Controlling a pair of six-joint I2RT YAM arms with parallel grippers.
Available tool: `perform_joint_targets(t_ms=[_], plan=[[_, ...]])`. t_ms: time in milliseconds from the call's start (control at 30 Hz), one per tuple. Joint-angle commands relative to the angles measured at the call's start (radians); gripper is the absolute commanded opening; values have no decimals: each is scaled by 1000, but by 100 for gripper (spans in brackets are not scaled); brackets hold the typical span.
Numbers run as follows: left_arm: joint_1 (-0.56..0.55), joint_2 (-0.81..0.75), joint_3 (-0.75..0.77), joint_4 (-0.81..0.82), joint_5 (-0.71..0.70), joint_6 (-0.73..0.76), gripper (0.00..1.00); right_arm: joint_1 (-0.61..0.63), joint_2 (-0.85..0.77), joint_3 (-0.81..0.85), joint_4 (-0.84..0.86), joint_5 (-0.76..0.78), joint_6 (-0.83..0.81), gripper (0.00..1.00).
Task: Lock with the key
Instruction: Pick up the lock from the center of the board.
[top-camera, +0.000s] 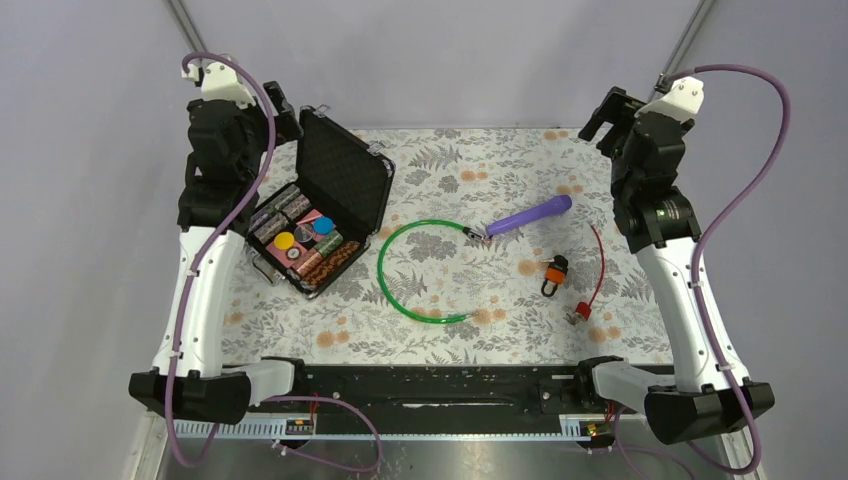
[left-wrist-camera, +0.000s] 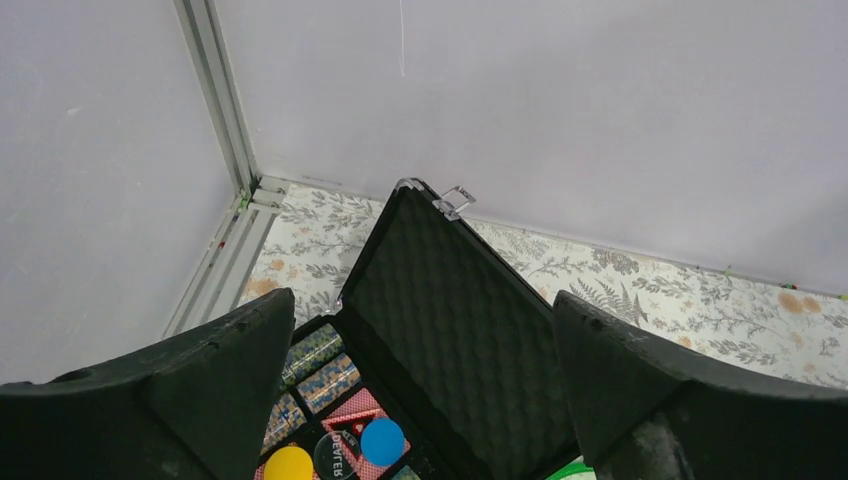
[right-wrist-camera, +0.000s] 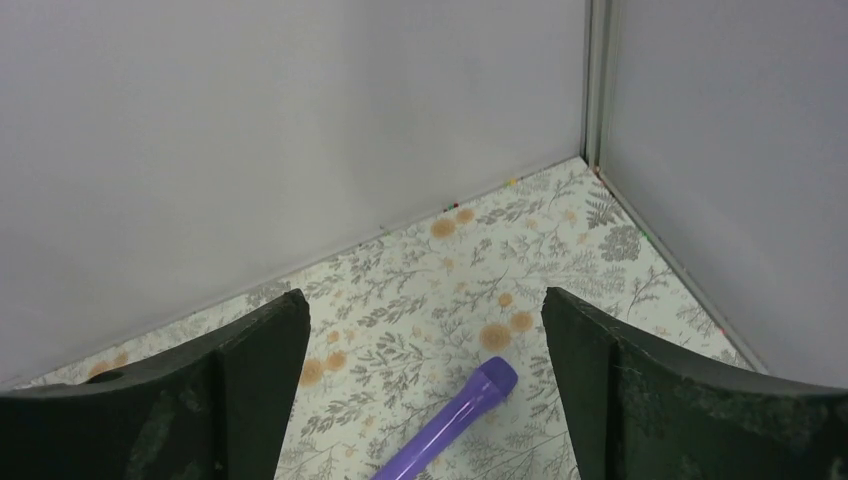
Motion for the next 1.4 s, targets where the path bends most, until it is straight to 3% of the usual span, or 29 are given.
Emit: perform_joint_targets(t_ms=[0, 333, 433, 700, 833, 1033, 1233, 1367], plan=[[4, -14, -2, 2, 39, -6, 99, -5, 6, -19, 6, -23, 75, 92], [4, -114, -190, 151, 244, 36, 99, -6, 78, -58, -225, -33, 209, 90], [4, -114, -204, 146, 319, 18, 99, -6, 112, -109, -303, -42, 298, 99], [4, -125, -288, 223, 445, -54, 99, -6, 265, -243, -439, -60, 436, 100], [4, -119, -287, 227, 444, -67, 99, -5, 354, -272, -507, -78, 481, 95], [4, -124, -303, 215, 431, -71, 99, -6, 383, -396, -436, -137, 505, 91], [4, -122, -306, 196, 424, -74, 99, -6, 456, -415, -436, -197, 517, 85], [4, -120, -308, 186, 418, -74, 99, -6, 469, -422, -422, -197, 522, 74]])
